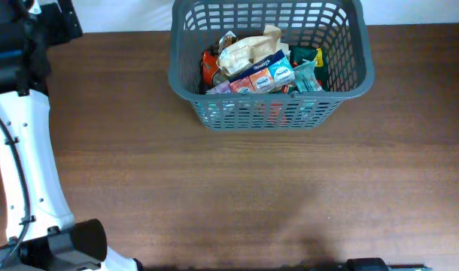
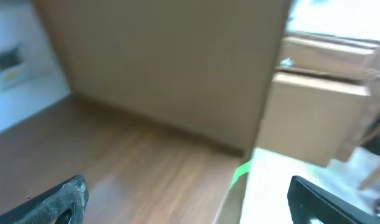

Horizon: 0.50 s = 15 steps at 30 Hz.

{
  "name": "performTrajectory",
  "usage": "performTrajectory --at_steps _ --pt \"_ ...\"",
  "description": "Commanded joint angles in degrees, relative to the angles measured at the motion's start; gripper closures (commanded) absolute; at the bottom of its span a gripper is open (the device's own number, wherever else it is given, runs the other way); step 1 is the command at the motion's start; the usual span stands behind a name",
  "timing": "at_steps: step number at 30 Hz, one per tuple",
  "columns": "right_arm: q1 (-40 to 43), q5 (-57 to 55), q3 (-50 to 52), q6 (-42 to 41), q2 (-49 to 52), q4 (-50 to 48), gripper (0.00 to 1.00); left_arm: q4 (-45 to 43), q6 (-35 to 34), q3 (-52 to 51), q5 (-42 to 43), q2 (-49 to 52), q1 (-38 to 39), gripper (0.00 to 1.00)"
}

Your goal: Pack container

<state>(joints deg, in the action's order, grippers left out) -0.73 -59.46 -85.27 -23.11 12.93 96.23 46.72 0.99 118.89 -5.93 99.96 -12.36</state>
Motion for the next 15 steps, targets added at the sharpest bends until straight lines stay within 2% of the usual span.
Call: performTrajectory --at_steps 1,4,6,8,15 --pt "0.31 15.89 6.95 9.81 -0.39 -10.23 0.01 0.07 -0.59 0.46 -0.81 -1.25 -0.57 0.01" --pt "0.33 26.14 13.07 19.87 -0.39 -25.35 0.01 0.04 -0.57 0.46 -0.81 -1.25 -0.57 0.01" --pt "0.33 29.75 17.44 22.25 -0.33 -33.66 0.01 0.02 -0.57 0.46 -0.81 -1.25 -0.57 0.01" --pt "0.37 33.90 25.92 22.51 -0.07 -43.45 0.01 0.07 -0.57 0.46 -0.81 -1.25 -0.57 0.01" --pt "0.37 35.12 45.55 22.47 0.35 -62.05 0.01 0.11 -0.57 0.42 -0.79 -1.25 -0.55 0.01"
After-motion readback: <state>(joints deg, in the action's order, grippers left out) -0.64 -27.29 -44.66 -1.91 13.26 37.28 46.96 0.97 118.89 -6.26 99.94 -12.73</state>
